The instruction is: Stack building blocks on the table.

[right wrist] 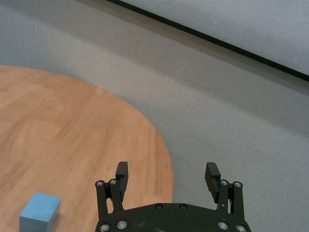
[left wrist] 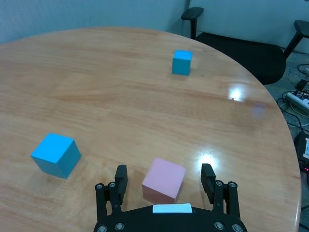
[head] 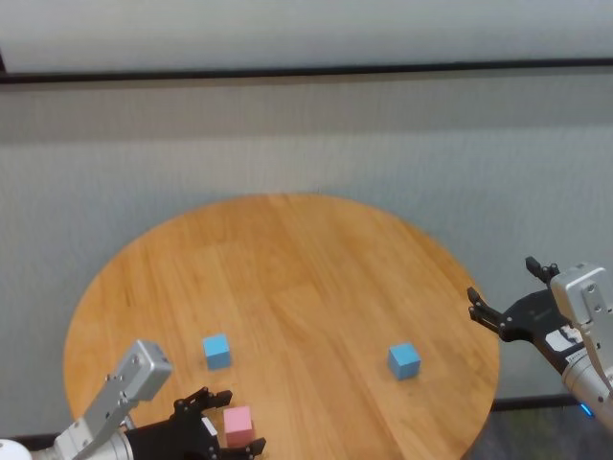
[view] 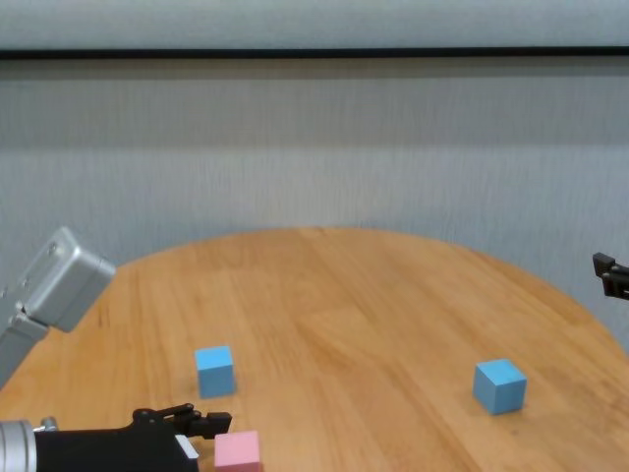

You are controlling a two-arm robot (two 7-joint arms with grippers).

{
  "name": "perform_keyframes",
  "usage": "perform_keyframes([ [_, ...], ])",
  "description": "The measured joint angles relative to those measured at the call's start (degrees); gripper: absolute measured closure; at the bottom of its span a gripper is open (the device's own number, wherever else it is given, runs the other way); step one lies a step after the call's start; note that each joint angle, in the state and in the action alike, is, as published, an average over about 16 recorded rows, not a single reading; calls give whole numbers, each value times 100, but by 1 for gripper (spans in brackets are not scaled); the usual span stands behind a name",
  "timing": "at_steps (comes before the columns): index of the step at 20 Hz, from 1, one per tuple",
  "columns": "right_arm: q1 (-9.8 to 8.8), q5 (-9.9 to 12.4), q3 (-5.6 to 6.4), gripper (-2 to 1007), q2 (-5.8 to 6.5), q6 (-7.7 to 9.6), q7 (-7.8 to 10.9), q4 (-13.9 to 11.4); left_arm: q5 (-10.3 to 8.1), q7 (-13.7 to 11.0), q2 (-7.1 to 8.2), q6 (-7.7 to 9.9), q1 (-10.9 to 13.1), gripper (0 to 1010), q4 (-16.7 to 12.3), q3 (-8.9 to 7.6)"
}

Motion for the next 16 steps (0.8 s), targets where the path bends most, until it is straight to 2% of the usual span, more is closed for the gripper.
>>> perform_keyframes([
  [8,0,0,0,1,0,0,0,0,15,-33,28,23,19,128,-37,-4],
  [16,0,0,0,1,0,0,0,0,2,-60,48,34,28,357,-60,-5],
])
